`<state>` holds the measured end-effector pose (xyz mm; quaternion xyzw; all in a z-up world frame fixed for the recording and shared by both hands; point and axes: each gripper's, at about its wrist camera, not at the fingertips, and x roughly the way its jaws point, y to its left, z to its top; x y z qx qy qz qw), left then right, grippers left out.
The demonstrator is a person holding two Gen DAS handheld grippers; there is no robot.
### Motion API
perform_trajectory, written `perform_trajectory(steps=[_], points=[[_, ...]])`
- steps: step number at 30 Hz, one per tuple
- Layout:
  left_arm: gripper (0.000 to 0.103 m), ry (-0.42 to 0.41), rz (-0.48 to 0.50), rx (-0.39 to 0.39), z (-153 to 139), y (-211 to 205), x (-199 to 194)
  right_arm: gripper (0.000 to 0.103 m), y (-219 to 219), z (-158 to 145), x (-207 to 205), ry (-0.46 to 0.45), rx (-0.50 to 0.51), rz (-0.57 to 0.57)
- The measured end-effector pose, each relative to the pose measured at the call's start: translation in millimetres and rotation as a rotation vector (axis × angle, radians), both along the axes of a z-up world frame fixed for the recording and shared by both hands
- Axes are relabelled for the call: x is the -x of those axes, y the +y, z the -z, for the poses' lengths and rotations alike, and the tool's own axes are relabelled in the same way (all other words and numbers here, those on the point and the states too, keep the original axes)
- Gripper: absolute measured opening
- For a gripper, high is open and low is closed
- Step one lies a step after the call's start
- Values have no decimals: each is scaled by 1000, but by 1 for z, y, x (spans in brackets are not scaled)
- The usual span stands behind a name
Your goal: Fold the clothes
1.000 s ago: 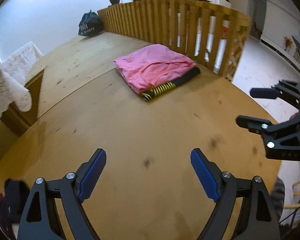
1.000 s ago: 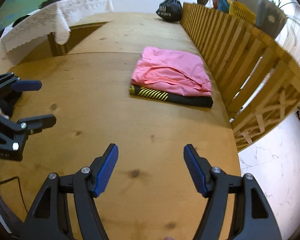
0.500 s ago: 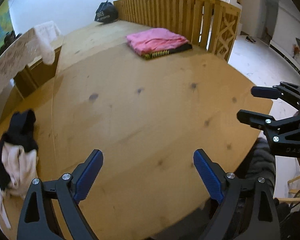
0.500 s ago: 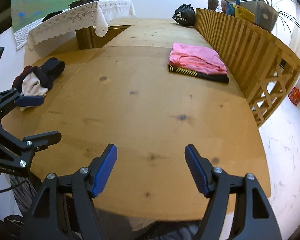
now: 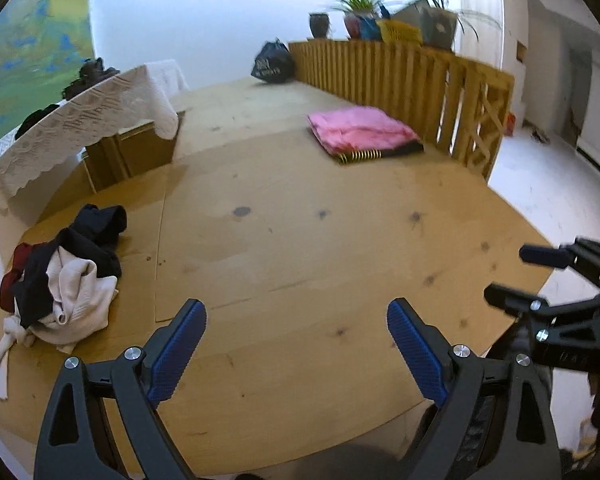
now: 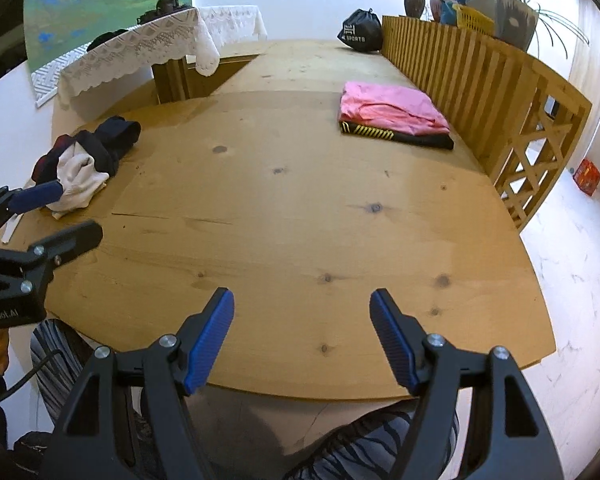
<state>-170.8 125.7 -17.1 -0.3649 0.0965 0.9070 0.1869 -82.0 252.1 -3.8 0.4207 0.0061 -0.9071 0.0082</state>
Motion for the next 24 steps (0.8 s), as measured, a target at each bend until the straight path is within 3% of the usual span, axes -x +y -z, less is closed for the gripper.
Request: perform_trajectory(steps=[14,24], points=[[92,1,-14,5,-16,-6,-29,70,-14,-31,-19,57,-9,-28],[92,11,-67,14,-19,-15,-50,70,-16,-32,-34,69,14,-33]])
